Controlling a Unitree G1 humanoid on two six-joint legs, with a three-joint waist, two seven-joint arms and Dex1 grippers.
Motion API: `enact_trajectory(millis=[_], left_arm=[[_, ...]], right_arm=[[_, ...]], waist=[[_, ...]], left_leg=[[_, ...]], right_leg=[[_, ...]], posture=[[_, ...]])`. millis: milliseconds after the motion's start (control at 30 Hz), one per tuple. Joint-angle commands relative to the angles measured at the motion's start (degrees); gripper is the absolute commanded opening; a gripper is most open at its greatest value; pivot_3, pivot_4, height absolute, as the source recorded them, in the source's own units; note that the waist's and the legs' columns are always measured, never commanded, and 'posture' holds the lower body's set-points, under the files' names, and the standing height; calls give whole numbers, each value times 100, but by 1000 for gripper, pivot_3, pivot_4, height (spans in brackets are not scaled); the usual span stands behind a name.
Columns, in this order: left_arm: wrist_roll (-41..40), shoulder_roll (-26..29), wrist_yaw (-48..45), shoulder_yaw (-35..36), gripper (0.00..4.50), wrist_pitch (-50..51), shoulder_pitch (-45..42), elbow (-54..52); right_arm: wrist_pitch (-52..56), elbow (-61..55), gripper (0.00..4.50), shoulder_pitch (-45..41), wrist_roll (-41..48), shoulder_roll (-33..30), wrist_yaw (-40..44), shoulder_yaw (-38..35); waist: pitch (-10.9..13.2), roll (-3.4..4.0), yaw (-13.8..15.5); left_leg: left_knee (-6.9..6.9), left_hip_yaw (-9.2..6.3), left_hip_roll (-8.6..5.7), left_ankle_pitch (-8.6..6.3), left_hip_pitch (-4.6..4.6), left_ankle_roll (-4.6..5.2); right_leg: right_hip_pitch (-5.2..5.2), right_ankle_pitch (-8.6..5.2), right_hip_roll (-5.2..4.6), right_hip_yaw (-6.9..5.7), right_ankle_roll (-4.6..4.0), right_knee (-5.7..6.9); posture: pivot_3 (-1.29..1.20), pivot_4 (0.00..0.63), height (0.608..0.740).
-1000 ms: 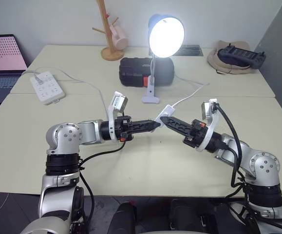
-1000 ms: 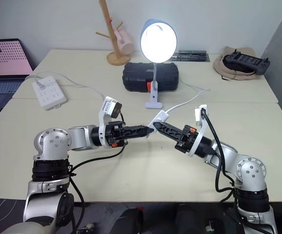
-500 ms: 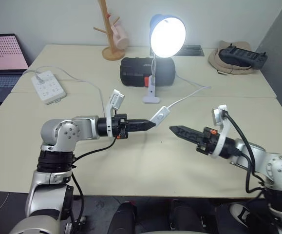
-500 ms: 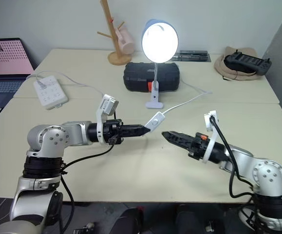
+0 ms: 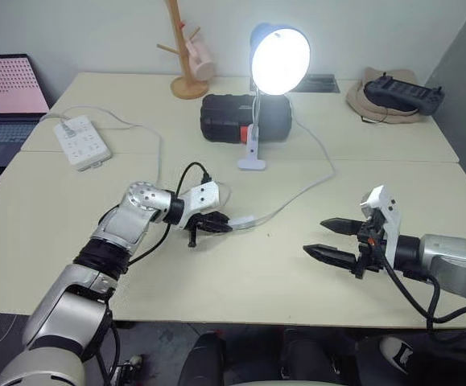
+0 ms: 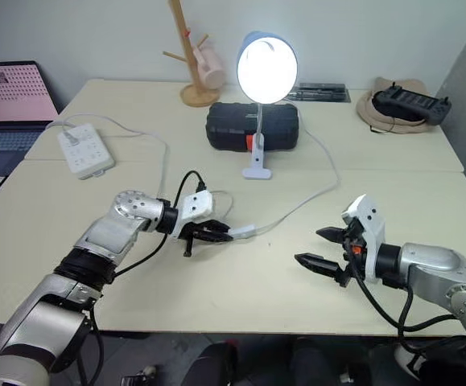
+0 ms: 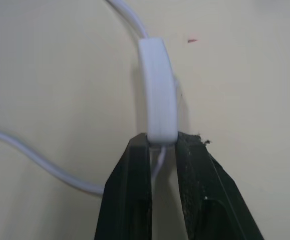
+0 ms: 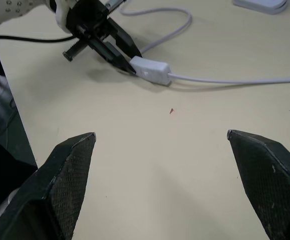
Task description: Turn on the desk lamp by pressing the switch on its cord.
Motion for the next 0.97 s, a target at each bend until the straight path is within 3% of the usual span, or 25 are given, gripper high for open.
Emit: enact_trajectory(millis=[33,67,333,467,600,833,967], left_arm=[[209,-195,-70,53,375,-285,-133,304],[202,-240,-95,91,935,-293,-177,359],[106,-185,-502,402,2471,-158,-329,495],[21,-42,-711,582,3472,15,-380,446],[-194,464,-1234,863,4351,494,-361,96],[-152,1266,-1307,1284,4492,635,-178,-74],[-254,1388,-1193,1516,4492,836,-88,-120]], right_arm=[[-151,-196,4422,68,-182,137,103,-77],[-149,-197,4500,94,-217,175,107,-83],[-133,-228,4500,267,-376,223,264,-197],[-125,-207,4500,315,-422,156,424,-287],[-154,-166,4500,394,-535,-116,820,-424],[-447,168,4500,533,-1022,-563,1519,-777],[-637,448,4500,494,-1325,-599,1755,-808]], waist=[[-1,0,1],[-1,0,2],[0,-1,-19],[0,-1,-22],[0,-1,-30],[0,-1,-33],[0,-1,-35]], left_leg=[[1,-1,0,0,1,0],[1,-3,-2,1,5,1],[-1,-3,-4,1,2,2],[0,-5,-4,1,4,2],[0,-3,-4,1,5,2],[0,-5,-2,1,4,2],[0,-4,0,1,5,2]], right_leg=[[1,1,0,0,1,1],[6,1,0,-2,1,1],[3,0,2,-3,1,0],[2,0,6,-4,1,2],[3,0,8,-3,1,3],[1,0,8,-5,1,3],[2,0,8,-4,1,3]], posture=[[0,150,740],[0,150,740],[0,150,740],[0,150,740],[0,150,740],[0,150,740],[0,150,740]])
